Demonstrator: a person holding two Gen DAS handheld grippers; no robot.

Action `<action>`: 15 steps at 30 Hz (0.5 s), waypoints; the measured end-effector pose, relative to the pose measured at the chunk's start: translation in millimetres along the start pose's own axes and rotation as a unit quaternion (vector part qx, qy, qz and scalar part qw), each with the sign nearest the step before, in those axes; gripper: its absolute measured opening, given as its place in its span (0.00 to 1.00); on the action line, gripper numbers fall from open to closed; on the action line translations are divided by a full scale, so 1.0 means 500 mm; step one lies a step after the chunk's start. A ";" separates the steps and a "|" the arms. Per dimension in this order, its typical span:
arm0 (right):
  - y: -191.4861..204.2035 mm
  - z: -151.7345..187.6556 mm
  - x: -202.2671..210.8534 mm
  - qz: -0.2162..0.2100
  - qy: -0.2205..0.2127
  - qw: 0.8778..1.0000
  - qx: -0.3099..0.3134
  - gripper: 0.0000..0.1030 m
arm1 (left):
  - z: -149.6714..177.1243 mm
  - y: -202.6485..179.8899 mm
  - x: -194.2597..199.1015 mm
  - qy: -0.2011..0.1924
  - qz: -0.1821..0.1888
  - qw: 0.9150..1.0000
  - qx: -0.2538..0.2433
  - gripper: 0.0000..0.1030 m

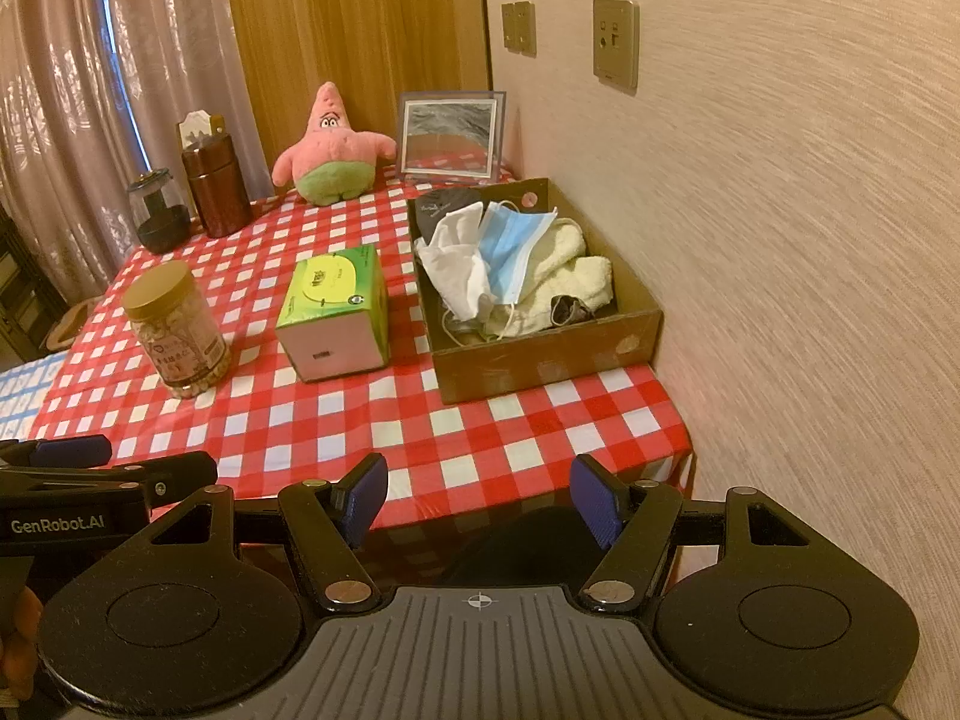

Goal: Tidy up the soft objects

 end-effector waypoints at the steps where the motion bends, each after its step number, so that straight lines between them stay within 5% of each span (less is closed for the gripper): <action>1: 0.000 0.000 0.000 0.000 0.000 1.000 0.000 0.65 | -0.002 -0.004 0.002 0.000 0.000 1.000 0.000 0.99; 15: 0.000 0.001 0.000 -0.001 0.000 1.000 0.000 0.65 | -0.004 -0.008 0.006 -0.008 0.008 1.000 0.005 0.99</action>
Point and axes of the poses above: each gripper's, at about its wrist camera, not at the fingertips, and x roughly against the way its jaws point, y to its left, z to its underside, the point moved 4 cm from there along -x, roughly the way its jaws point, and after that the axes turned 2 degrees about -x, right-handed, at the moved point
